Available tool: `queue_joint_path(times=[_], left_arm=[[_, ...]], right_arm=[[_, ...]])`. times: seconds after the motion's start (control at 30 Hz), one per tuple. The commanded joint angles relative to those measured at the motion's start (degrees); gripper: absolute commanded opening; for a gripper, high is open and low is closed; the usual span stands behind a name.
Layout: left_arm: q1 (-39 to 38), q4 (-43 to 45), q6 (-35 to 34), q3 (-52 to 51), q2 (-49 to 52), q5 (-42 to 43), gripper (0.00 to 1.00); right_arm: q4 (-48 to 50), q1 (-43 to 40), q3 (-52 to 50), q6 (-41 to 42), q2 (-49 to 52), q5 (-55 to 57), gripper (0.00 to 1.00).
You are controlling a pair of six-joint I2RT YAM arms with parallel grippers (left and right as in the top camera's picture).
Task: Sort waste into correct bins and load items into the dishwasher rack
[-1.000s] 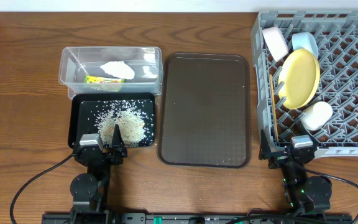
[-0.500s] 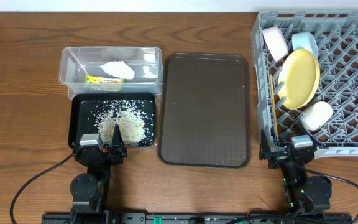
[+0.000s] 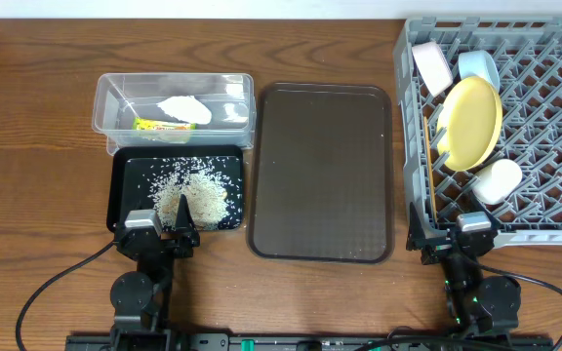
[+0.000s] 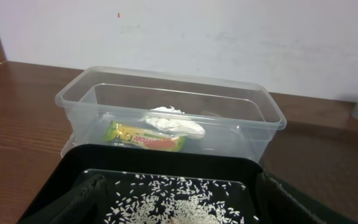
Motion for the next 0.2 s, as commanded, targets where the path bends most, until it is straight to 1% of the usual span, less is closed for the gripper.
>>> queue_joint_path(times=[0.0, 0.17], left_arm=[[0.28, -2.67, 0.57, -0.87, -0.35, -0.5, 0.78], [0.28, -2.67, 0.59, -0.87, -0.35, -0.5, 0.78]], right_arm=[[-0.2, 0.07, -0.04, -0.46, -0.33, -0.61, 0.99], [-0.2, 0.07, -0.04, -0.46, -0.33, -0.61, 0.99]])
